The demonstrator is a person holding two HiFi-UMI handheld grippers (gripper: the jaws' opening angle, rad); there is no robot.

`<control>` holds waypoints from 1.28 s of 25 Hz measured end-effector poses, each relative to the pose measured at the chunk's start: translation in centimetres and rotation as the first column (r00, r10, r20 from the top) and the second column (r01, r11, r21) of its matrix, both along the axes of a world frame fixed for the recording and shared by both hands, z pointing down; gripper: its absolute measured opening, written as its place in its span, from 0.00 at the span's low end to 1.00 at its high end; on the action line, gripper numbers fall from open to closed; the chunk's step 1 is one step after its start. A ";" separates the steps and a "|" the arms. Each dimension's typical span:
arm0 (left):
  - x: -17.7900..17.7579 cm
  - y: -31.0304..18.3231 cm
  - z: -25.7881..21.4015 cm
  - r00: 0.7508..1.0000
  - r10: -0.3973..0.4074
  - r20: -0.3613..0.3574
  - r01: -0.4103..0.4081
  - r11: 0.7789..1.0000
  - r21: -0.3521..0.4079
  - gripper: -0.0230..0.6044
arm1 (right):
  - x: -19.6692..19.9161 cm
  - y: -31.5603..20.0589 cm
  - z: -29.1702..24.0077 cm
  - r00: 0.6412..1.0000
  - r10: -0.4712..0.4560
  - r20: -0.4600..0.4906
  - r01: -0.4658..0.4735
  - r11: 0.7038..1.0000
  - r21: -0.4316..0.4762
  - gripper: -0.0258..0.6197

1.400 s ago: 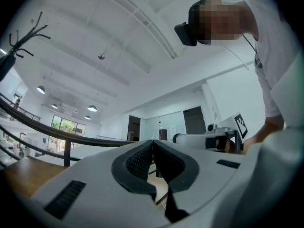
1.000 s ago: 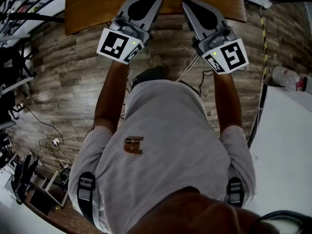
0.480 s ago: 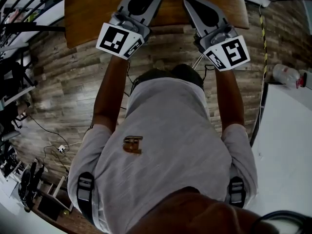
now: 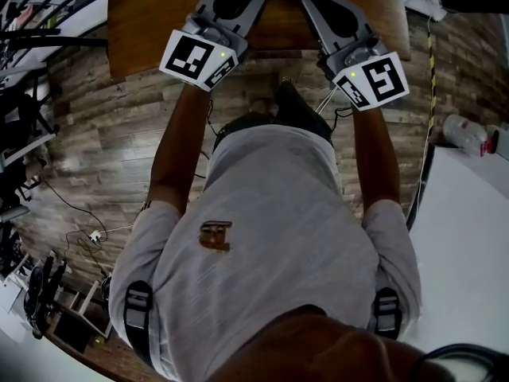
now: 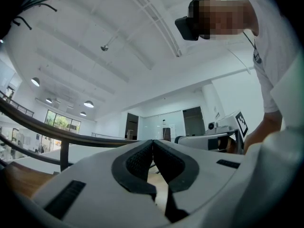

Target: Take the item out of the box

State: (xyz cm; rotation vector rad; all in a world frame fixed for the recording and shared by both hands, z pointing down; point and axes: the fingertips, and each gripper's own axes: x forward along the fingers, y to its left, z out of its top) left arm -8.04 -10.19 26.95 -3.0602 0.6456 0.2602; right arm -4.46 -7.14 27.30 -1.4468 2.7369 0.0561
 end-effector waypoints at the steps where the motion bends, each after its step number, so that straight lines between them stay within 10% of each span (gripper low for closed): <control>1: 0.2 -0.6 0.1 1.000 -0.004 0.002 0.004 1.000 0.000 0.07 | 0.2 -0.6 0.1 1.000 -0.004 0.000 0.004 1.000 0.001 0.09; 32: 16.2 -22.3 7.4 0.984 -0.149 0.102 0.154 0.987 -0.041 0.07 | 16.2 -24.1 6.8 0.979 -0.157 -0.130 0.138 0.980 -0.145 0.09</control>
